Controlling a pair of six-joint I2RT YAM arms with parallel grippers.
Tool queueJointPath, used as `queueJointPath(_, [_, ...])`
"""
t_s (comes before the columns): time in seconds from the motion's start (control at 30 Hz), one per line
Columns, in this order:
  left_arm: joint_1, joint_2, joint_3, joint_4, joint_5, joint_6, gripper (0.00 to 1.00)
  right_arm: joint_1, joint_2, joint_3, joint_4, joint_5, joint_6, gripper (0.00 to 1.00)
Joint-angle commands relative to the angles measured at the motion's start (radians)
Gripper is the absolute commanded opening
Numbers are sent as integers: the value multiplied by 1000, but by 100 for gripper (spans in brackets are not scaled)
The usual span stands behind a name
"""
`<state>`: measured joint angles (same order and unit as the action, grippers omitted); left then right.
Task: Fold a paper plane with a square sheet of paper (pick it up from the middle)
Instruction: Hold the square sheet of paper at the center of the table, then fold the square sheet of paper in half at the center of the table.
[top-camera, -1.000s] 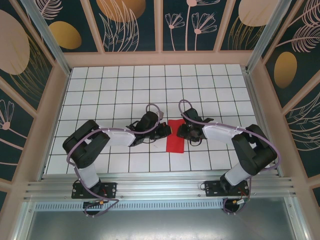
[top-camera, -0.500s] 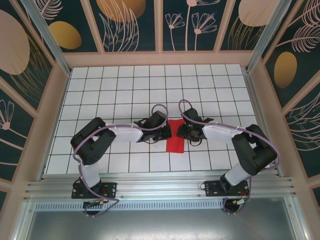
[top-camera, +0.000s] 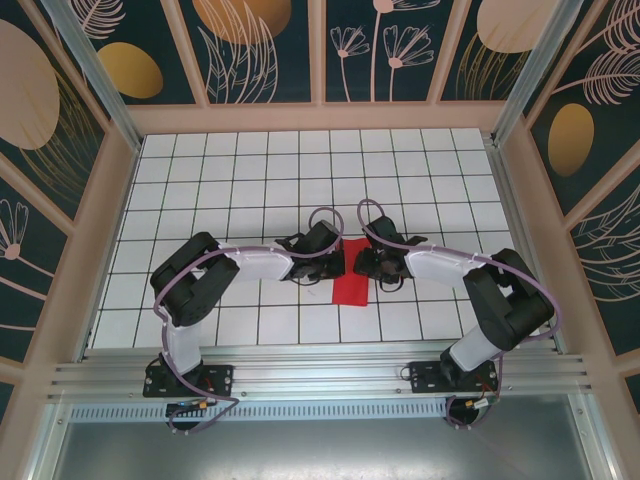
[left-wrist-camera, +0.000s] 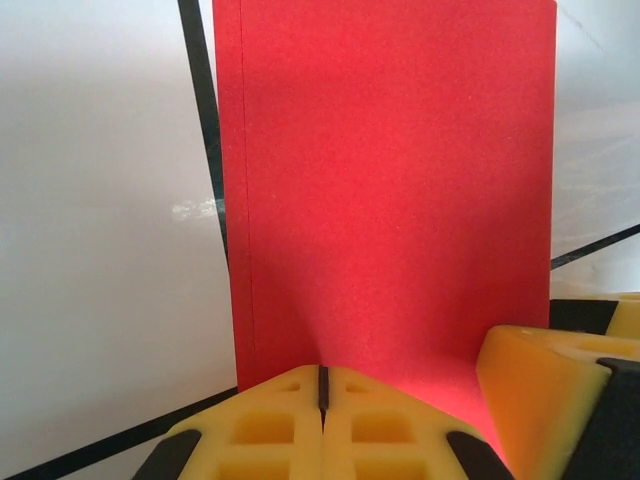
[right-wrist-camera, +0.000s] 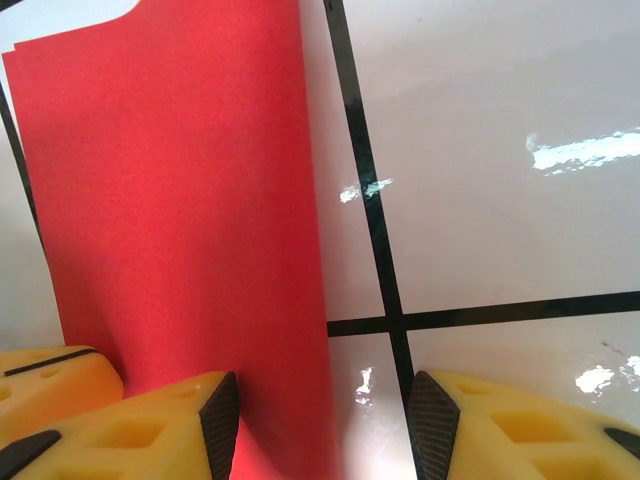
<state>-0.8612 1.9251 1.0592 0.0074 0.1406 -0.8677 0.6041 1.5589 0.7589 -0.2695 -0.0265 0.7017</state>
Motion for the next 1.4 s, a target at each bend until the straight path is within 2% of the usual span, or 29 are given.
queueJointPath(0.0, [-9,40,10,-87,-29,27,0,3,40,-10,-7,27,12,54])
queueJointPath(0.3, [-11,40,7,-109,-46,36,0,-15,-40,46,-51,26,-19,58])
queueJointPath(0.43, [-12,41,7,-110,-45,37,0,-50,-136,26,-17,-39,-32,56])
queueJointPath(0.63, [-11,48,8,-106,-41,42,0,-81,-198,-55,166,-305,-27,32])
queueJointPath(0.7, [-12,49,9,-106,-40,44,0,-81,-184,-64,195,-338,-23,20])
queueJointPath(0.77, [-11,52,10,-106,-38,44,0,-86,-164,-71,195,-337,-21,16])
queueJointPath(1.07, [-12,55,8,-106,-37,45,0,-144,-116,-187,312,-417,2,15])
queueJointPath(1.37, [-11,65,9,-107,-36,45,0,-175,-80,-267,311,-382,-18,17])
